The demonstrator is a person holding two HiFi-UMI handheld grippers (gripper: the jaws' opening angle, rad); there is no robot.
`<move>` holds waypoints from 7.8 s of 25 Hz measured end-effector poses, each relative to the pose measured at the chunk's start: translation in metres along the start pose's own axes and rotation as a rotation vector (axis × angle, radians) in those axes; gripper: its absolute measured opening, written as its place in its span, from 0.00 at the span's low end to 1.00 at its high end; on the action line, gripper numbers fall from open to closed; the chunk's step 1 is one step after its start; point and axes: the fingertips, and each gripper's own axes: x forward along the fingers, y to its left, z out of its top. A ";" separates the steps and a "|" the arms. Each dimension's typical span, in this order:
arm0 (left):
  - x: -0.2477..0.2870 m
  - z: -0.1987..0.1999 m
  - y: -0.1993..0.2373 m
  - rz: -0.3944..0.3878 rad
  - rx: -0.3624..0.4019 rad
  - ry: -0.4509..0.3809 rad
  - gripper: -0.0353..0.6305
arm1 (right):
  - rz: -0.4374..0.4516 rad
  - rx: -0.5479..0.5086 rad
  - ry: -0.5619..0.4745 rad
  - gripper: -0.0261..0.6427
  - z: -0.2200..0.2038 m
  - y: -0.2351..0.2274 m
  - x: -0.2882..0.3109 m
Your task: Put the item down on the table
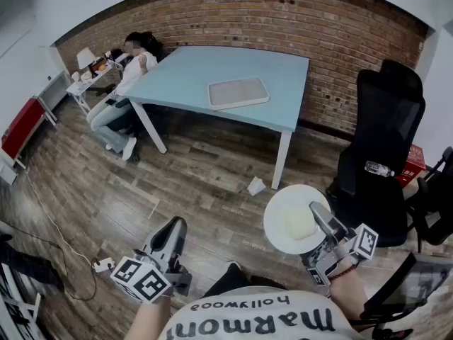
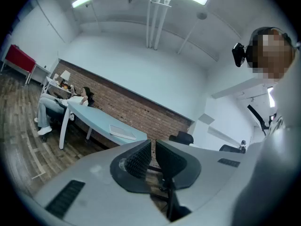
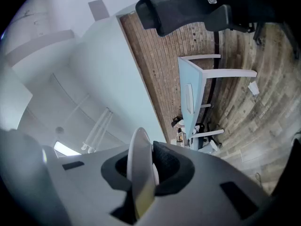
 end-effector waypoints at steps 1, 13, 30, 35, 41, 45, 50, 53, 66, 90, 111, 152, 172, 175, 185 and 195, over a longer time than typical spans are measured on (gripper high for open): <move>0.000 0.000 0.000 0.001 -0.002 -0.001 0.10 | 0.001 -0.004 0.001 0.12 0.000 0.002 0.000; -0.002 -0.002 0.001 0.010 -0.001 -0.005 0.10 | 0.025 0.023 0.012 0.12 -0.001 0.003 0.005; 0.084 0.009 0.084 -0.029 -0.044 0.035 0.10 | -0.006 0.017 -0.007 0.12 0.037 -0.031 0.098; 0.127 0.043 0.118 -0.083 -0.064 -0.005 0.09 | -0.011 -0.003 -0.027 0.12 0.053 -0.036 0.145; 0.168 0.069 0.148 -0.140 -0.041 0.036 0.08 | 0.012 -0.061 -0.050 0.12 0.069 -0.026 0.192; 0.185 0.080 0.157 -0.217 -0.061 0.021 0.06 | 0.003 -0.053 -0.046 0.12 0.066 -0.035 0.221; 0.206 0.086 0.167 -0.264 -0.082 0.009 0.06 | -0.027 -0.064 -0.014 0.12 0.064 -0.045 0.258; 0.210 0.090 0.188 -0.221 -0.064 0.046 0.06 | -0.016 -0.087 -0.006 0.12 0.067 -0.043 0.275; 0.242 0.107 0.223 -0.235 -0.031 0.034 0.06 | -0.079 -0.089 -0.024 0.12 0.075 -0.076 0.313; 0.293 0.107 0.295 0.031 -0.019 0.085 0.06 | -0.108 0.000 0.099 0.12 0.165 -0.131 0.426; 0.375 0.114 0.311 0.154 -0.025 0.077 0.06 | -0.144 0.058 0.173 0.12 0.261 -0.187 0.509; 0.464 0.092 0.362 0.233 -0.100 0.145 0.06 | -0.271 0.043 0.201 0.12 0.346 -0.278 0.584; 0.549 0.120 0.448 0.162 -0.114 0.231 0.06 | -0.512 -0.060 0.228 0.12 0.352 -0.376 0.630; 0.553 0.117 0.451 0.164 -0.120 0.236 0.06 | -0.541 -0.095 0.252 0.12 0.351 -0.384 0.634; 0.537 0.110 0.466 0.227 -0.157 0.227 0.06 | -0.605 -0.229 0.348 0.12 0.343 -0.402 0.650; 0.526 0.112 0.477 0.248 -0.168 0.221 0.06 | -0.674 -0.373 0.439 0.12 0.323 -0.407 0.664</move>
